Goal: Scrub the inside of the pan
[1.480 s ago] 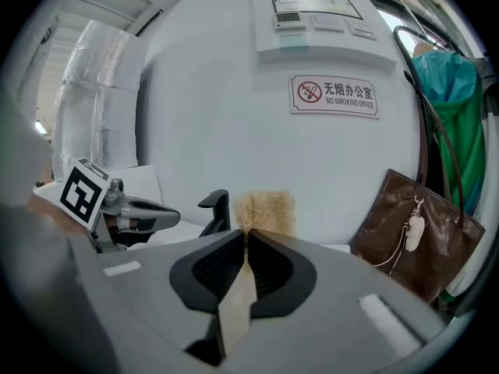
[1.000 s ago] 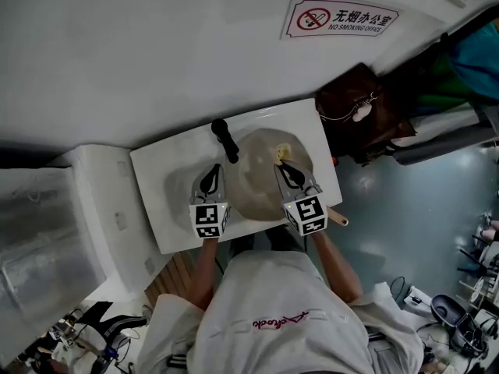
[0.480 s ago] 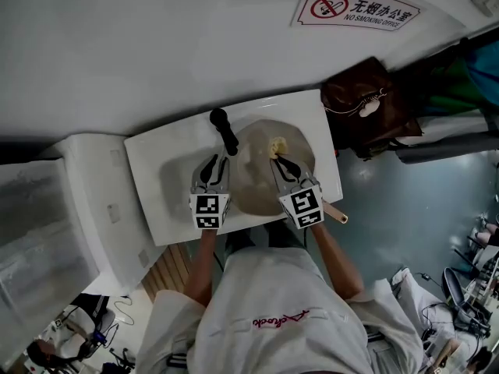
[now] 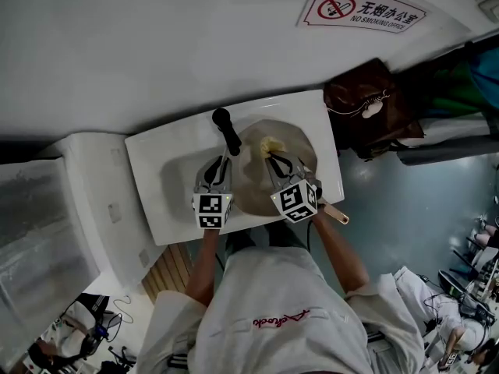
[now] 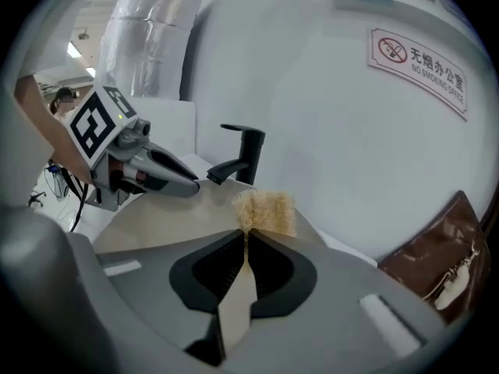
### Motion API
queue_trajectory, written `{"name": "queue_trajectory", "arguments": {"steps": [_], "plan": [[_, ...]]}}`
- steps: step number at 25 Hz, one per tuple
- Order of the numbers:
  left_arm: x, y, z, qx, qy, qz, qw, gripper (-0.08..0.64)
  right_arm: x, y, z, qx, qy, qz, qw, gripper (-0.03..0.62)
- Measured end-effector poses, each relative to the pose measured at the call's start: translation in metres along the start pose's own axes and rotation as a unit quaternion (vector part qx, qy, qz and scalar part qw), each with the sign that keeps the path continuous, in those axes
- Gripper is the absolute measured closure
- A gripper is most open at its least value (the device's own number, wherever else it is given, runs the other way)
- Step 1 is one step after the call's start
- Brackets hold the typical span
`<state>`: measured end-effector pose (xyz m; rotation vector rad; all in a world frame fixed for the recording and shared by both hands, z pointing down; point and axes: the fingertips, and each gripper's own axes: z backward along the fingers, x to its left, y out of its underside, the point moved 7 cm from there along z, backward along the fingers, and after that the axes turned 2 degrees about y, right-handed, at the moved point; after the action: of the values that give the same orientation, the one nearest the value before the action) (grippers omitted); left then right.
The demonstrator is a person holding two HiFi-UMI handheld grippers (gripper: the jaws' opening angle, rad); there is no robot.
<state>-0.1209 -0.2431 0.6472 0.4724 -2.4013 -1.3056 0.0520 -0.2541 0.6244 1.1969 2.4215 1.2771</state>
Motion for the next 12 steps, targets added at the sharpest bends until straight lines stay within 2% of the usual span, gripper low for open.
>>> {"name": "queue_trajectory", "arguments": {"steps": [8,12], "plan": [[0.002,0.002,0.0,0.001,-0.002,0.003,1.0,0.531,0.011,-0.001,-0.019,0.027,-0.022,0.11,0.993,0.568],[0.002,0.001,0.0,-0.005,-0.003,0.006,1.0,0.532,0.015,0.003,-0.03,0.048,-0.03,0.166,0.984,0.568]]}}
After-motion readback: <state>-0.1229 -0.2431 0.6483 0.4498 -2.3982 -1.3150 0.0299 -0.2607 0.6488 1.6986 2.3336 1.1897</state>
